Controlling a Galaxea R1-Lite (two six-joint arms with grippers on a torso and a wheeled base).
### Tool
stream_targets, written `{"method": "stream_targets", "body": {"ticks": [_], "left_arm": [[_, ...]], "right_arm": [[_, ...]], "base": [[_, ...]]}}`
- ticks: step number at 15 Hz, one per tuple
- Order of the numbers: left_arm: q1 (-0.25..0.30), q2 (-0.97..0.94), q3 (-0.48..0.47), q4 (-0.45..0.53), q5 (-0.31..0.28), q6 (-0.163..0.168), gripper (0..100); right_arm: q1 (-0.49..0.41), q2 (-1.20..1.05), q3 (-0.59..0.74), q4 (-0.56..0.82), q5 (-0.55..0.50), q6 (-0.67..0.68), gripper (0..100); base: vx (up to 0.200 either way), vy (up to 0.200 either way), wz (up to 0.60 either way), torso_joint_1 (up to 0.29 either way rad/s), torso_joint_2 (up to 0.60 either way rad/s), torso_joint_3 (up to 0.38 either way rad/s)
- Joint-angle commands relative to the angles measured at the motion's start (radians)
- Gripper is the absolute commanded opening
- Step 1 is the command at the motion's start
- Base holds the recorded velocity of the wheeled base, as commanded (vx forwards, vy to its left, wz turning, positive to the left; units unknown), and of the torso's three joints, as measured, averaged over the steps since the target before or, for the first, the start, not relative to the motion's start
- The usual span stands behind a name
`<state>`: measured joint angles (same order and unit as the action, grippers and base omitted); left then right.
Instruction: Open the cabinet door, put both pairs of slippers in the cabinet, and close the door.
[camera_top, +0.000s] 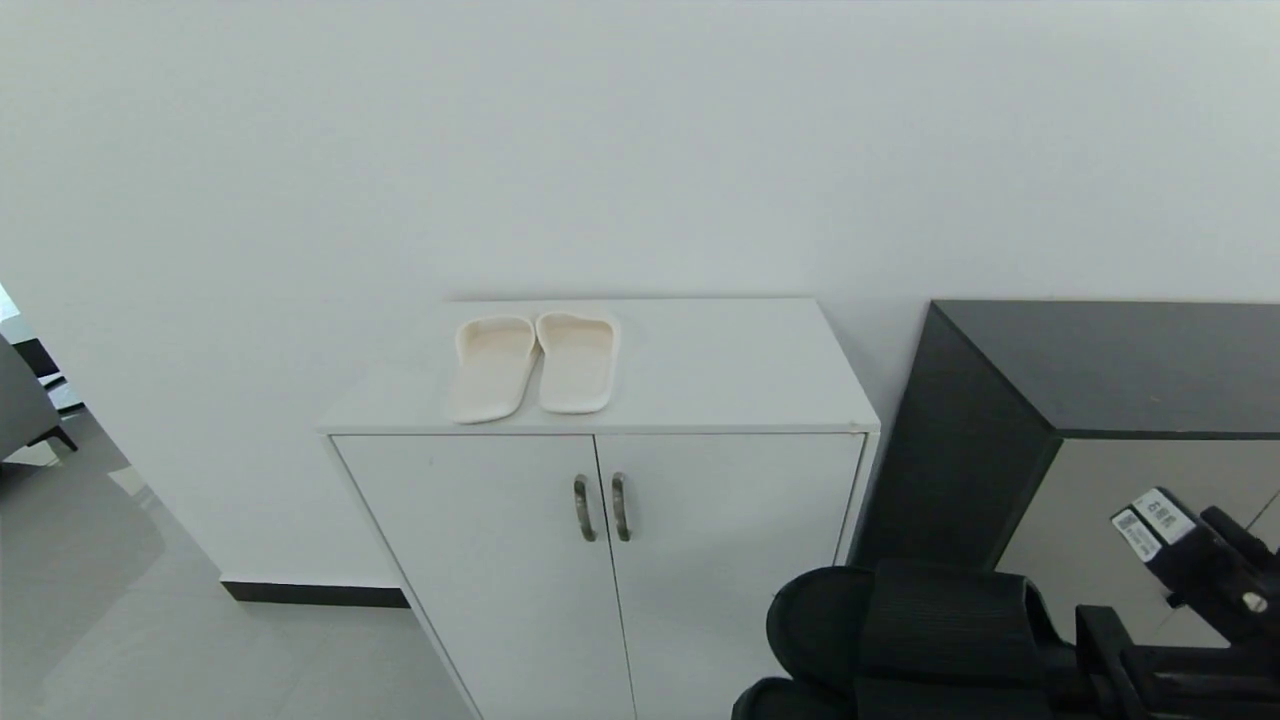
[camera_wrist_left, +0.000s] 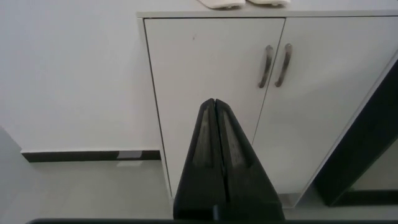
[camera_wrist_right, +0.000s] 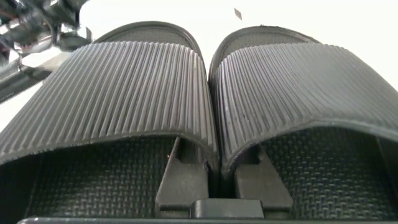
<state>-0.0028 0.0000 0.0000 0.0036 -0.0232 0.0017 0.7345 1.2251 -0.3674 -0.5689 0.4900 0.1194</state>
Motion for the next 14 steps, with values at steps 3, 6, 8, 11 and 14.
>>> {"method": "stream_targets", "body": {"ticks": [3,6,8,11,14], "left_arm": [[0.001,0.0,0.0,-0.001,0.0,-0.002,0],[0.001,0.0,0.0,-0.001,0.002,-0.005,0],[0.001,0.0,0.0,-0.001,0.002,-0.005,0],[0.001,0.002,0.0,-0.001,0.0,0.004,0],[0.001,0.0,0.0,-0.001,0.0,0.003,100]], "right_arm": [[-0.001,0.002,0.004,-0.002,-0.001,-0.001,0],[-0.001,0.007,0.007,-0.002,-0.001,-0.003,0],[-0.001,0.005,0.005,-0.003,0.001,-0.001,0],[-0.001,0.004,0.008,-0.022,0.001,0.0,0],[-0.004,0.008,0.012,-0.022,0.001,0.0,0]], "base": [[0.0,0.0,0.0,0.0,0.0,0.0],[0.0,0.0,0.0,-0.081,0.19,0.102],[0.0,0.0,0.0,-0.207,0.47,0.249],[0.0,0.0,0.0,-0.222,0.51,0.274],[0.0,0.0,0.0,-0.222,0.51,0.284]]}}
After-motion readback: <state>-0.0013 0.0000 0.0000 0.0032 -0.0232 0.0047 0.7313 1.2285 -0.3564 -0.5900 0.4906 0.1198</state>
